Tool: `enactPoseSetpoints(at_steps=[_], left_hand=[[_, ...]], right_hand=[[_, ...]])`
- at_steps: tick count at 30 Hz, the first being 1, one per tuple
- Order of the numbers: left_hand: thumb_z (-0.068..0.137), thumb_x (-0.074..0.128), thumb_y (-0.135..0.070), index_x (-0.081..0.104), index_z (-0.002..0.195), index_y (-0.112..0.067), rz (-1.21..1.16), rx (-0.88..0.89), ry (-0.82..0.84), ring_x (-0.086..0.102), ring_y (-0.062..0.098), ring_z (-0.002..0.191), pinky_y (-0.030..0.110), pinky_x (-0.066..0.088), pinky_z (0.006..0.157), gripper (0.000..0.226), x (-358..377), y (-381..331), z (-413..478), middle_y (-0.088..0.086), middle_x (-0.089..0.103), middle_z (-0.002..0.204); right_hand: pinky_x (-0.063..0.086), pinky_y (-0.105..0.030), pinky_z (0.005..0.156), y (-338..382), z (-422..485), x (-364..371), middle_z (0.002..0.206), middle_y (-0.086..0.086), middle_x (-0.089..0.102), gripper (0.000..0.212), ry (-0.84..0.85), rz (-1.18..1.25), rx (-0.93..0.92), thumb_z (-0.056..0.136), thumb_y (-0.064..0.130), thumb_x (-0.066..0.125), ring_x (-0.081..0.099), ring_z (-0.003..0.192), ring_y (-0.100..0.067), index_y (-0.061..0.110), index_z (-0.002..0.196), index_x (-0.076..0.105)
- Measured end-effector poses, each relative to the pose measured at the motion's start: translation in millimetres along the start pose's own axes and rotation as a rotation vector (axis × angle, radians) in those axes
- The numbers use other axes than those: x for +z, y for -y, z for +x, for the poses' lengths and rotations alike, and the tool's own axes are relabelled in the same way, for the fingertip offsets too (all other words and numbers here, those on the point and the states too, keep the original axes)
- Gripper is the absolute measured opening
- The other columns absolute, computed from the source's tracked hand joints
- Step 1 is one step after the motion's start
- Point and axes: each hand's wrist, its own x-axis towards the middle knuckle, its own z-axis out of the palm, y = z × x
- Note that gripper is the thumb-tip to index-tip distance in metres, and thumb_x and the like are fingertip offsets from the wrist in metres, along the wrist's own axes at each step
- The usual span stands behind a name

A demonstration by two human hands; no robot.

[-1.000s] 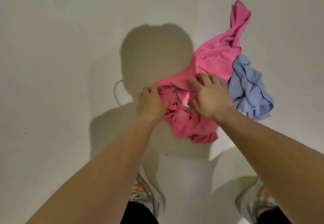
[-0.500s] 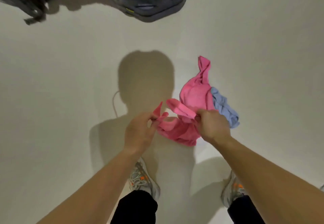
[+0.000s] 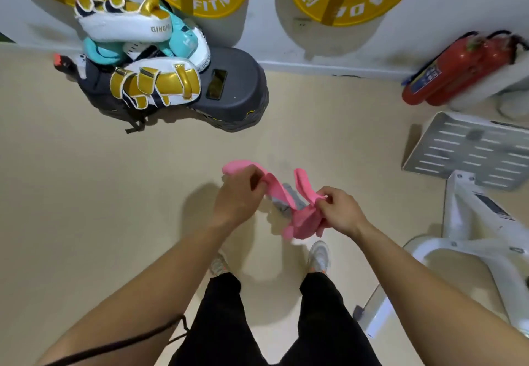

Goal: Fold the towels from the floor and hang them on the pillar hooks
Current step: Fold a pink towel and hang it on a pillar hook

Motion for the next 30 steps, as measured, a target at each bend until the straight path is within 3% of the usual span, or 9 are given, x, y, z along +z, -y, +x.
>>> enactPoseSetpoints(at_steps=[5, 9, 11, 13, 15, 19, 22, 25, 30], left_hand=[[0.085, 0.064, -0.025, 0.065, 0.094, -0.027, 0.169, -0.067, 0.104, 0.062, 0.029, 0.099, 0.033, 0.049, 0.078, 0.010, -5, -42, -42, 0.006, 0.069, 0.096], [0.083, 0.071, -0.018, 0.055, 0.136, -0.024, 0.063, 0.131, 0.212, 0.060, 0.016, 0.105, 0.028, 0.046, 0.087, 0.056, -3, -86, -62, -0.003, 0.061, 0.117], [0.083, 0.073, -0.012, 0.063, 0.124, -0.022, -0.057, 0.228, 0.141, 0.059, 0.005, 0.095, 0.020, 0.042, 0.081, 0.043, -6, -112, -70, -0.007, 0.064, 0.107], [0.082, 0.074, -0.009, 0.069, 0.091, -0.019, -0.129, 0.261, 0.055, 0.054, 0.000, 0.072, 0.019, 0.039, 0.069, 0.015, -13, -130, -73, -0.008, 0.065, 0.081], [0.079, 0.078, -0.012, 0.062, 0.077, -0.014, -0.176, 0.280, 0.025, 0.049, 0.004, 0.063, 0.022, 0.039, 0.063, 0.016, -22, -145, -75, -0.008, 0.057, 0.067], [0.081, 0.079, -0.010, 0.062, 0.078, -0.018, -0.255, 0.320, 0.082, 0.059, 0.000, 0.063, 0.016, 0.043, 0.061, 0.019, -46, -184, -83, -0.014, 0.063, 0.064], [0.083, 0.078, -0.012, 0.064, 0.091, -0.014, -0.312, 0.343, 0.093, 0.067, 0.007, 0.070, 0.022, 0.049, 0.063, 0.016, -58, -214, -87, -0.002, 0.072, 0.078], [0.085, 0.076, -0.010, 0.067, 0.094, -0.007, -0.280, 0.400, 0.024, 0.064, 0.002, 0.066, 0.017, 0.047, 0.063, 0.014, -67, -240, -89, 0.000, 0.071, 0.078], [0.087, 0.075, -0.012, 0.071, 0.089, -0.023, -0.170, 0.537, -0.014, 0.059, -0.010, 0.073, 0.010, 0.042, 0.071, 0.012, -78, -268, -91, -0.012, 0.069, 0.082]], right_hand=[[0.057, -0.040, 0.073, 21, -81, -37, 0.061, 0.007, 0.070, 0.022, -0.085, 0.111, -0.110, 0.082, 0.022, 0.047, 0.064, 0.053, -0.011, 0.027, 0.079, 0.068], [0.046, -0.032, 0.071, 46, -110, -55, 0.062, 0.012, 0.065, 0.025, -0.094, 0.143, -0.202, 0.085, 0.016, 0.051, 0.059, 0.064, -0.008, 0.025, 0.073, 0.070], [0.042, -0.030, 0.063, 56, -117, -67, 0.056, 0.012, 0.061, 0.025, -0.081, 0.194, -0.236, 0.086, 0.012, 0.049, 0.055, 0.059, -0.010, 0.019, 0.071, 0.068], [0.032, -0.029, 0.055, 65, -124, -80, 0.054, 0.003, 0.050, 0.021, -0.096, 0.324, -0.235, 0.085, 0.008, 0.046, 0.044, 0.055, -0.018, 0.009, 0.068, 0.058], [0.026, -0.029, 0.050, 70, -133, -94, 0.059, -0.008, 0.042, 0.019, -0.098, 0.447, -0.259, 0.087, 0.011, 0.048, 0.039, 0.055, -0.021, 0.008, 0.069, 0.050], [0.039, -0.023, 0.045, 72, -162, -117, 0.058, -0.006, 0.060, 0.030, 0.008, 0.435, -0.420, 0.097, 0.031, 0.062, 0.060, 0.046, -0.017, 0.008, 0.081, 0.050], [0.034, -0.024, 0.057, 72, -167, -135, 0.061, 0.008, 0.047, 0.028, -0.104, 0.362, -0.568, 0.091, 0.022, 0.071, 0.047, 0.058, -0.006, 0.013, 0.074, 0.050], [0.039, -0.023, 0.066, 77, -170, -156, 0.069, 0.008, 0.054, 0.021, -0.111, 0.453, -0.631, 0.080, 0.010, 0.078, 0.052, 0.068, -0.006, 0.016, 0.077, 0.058], [0.039, -0.024, 0.050, 93, -185, -181, 0.068, 0.007, 0.055, 0.017, 0.037, 0.656, -0.647, 0.090, 0.024, 0.065, 0.052, 0.061, -0.012, 0.021, 0.076, 0.057]])
